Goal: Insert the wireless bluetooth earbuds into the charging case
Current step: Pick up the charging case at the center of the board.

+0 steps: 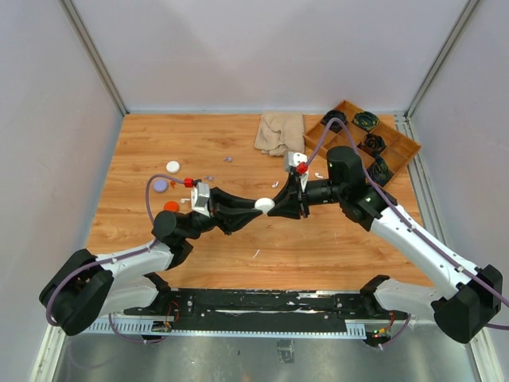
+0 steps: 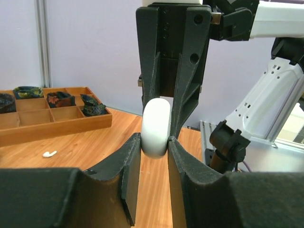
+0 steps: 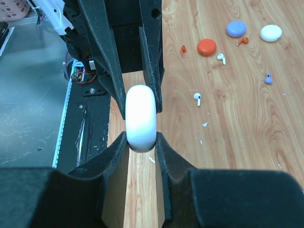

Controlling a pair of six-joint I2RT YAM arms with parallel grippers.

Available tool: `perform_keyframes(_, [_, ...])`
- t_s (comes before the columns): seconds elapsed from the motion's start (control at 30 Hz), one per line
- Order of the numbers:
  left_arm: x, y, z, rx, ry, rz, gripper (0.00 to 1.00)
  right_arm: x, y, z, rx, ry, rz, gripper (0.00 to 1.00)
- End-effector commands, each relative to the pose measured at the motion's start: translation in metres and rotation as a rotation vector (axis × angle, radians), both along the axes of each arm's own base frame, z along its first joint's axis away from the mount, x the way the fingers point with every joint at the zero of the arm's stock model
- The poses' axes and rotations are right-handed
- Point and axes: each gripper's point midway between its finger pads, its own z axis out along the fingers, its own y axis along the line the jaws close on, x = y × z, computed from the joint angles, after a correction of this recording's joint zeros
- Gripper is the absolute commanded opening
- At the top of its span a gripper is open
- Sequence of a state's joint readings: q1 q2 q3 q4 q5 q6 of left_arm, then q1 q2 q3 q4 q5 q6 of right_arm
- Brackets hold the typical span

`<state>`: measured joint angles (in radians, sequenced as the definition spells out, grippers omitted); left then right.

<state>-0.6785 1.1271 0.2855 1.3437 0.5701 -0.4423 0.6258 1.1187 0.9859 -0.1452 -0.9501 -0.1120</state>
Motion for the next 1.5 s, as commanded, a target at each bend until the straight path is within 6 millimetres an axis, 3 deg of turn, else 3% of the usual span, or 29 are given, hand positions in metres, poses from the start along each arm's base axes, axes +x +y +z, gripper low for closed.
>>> perform_keyframes(0.0, [-0.005,-0.006,-0.001,0.055,-0.049,-0.034,0.33,0.001,-0.003,0.01,-0.015,-0.029,0.023,0.01])
perform_keyframes(0.57, [-0.011,-0.012,-0.008,0.141,-0.053,-0.089,0.43,-0.004,-0.006,-0.003,-0.131,-0.024,0.063,0.01])
perform_keyframes(1.47, [-0.003,-0.013,-0.013,0.158,-0.033,-0.056,0.39,-0.001,0.003,-0.017,-0.223,-0.034,0.07,0.01])
